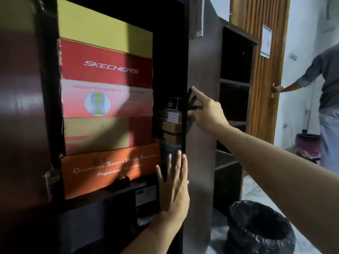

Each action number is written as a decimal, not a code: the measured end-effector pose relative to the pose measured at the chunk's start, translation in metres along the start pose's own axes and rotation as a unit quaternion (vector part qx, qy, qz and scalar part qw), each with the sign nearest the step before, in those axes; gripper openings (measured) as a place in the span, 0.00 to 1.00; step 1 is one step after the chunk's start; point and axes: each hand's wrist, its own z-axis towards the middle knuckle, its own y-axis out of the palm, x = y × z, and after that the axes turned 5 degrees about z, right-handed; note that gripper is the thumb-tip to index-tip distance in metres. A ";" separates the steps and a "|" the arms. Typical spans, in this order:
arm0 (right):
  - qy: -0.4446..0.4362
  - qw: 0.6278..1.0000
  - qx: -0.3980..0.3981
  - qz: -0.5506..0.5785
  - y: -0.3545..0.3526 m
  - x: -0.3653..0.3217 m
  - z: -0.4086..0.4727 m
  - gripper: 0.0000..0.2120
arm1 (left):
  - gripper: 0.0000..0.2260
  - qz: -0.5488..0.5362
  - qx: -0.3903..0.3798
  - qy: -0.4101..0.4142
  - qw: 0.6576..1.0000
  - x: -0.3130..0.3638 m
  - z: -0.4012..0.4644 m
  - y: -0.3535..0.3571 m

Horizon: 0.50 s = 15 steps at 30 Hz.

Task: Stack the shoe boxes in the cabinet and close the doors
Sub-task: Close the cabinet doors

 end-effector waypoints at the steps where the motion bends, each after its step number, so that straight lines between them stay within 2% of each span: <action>1: -0.002 1.000 0.002 -0.008 0.007 0.000 0.004 0.35 | 0.45 0.002 -0.002 -0.012 1.000 -0.004 0.002 0.001; 6: -0.008 0.998 0.023 -0.064 0.044 -0.003 0.025 0.35 | 0.49 -0.022 -0.060 -0.082 0.995 -0.014 0.016 0.002; 10: 0.011 0.997 0.027 -0.076 0.065 -0.007 0.040 0.34 | 0.45 -0.101 -0.150 -0.142 0.973 -0.022 0.037 -0.010; 15: -0.001 0.996 0.028 -0.088 0.083 -0.010 0.048 0.31 | 0.43 -0.184 -0.178 -0.177 0.950 -0.042 0.055 -0.011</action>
